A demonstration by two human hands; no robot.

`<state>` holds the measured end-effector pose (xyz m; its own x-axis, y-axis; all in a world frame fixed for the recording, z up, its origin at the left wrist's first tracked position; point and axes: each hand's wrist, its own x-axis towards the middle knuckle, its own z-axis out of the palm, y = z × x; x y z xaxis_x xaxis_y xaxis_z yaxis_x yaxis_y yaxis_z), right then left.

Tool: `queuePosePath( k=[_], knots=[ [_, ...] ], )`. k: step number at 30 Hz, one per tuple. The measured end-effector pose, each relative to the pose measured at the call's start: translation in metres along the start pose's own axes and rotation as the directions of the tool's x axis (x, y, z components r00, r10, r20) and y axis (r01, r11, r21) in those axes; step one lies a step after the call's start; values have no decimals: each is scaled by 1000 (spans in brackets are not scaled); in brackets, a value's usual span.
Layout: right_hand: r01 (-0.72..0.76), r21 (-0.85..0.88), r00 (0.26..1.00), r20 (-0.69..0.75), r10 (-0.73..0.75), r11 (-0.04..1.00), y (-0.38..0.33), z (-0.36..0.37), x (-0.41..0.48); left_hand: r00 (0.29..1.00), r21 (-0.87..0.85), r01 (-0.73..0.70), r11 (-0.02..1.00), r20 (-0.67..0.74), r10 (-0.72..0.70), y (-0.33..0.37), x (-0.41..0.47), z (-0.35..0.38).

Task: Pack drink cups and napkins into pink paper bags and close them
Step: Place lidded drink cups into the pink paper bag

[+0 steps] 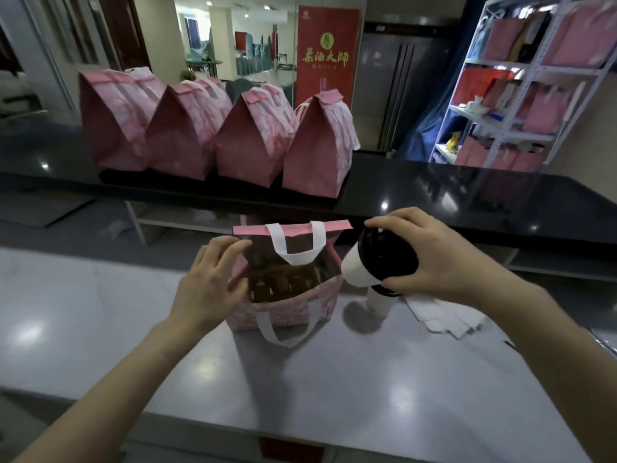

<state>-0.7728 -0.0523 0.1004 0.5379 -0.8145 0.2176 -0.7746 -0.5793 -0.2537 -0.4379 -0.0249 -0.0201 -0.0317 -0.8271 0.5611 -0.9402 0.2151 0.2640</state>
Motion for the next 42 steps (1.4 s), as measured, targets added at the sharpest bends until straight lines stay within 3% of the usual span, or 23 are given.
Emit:
queuePosePath(
  k=[3,8,17,25,37,42],
  knots=[
    [76,61,997,-10,-75,995,-25,-8,26,993,36,-28,999,116,24,-2,5,-6],
    [117,124,979,150,-135,985,-55,35,73,977,189,-141,972,187,106,-1,2,-10],
    [104,-15,962,257,-97,994,-55,121,102,886,201,-222,954,449,112,-19,13,-7],
    [45,35,978,201,-51,998,-50,160,119,891,155,-135,979,450,52,-31,21,-1],
    [-53,62,972,233,37,997,-50,205,171,877,98,-127,987,475,66,-51,42,6],
    [-72,16,948,312,63,997,-51,220,188,862,106,-133,985,503,63,-65,53,12]
  ],
)
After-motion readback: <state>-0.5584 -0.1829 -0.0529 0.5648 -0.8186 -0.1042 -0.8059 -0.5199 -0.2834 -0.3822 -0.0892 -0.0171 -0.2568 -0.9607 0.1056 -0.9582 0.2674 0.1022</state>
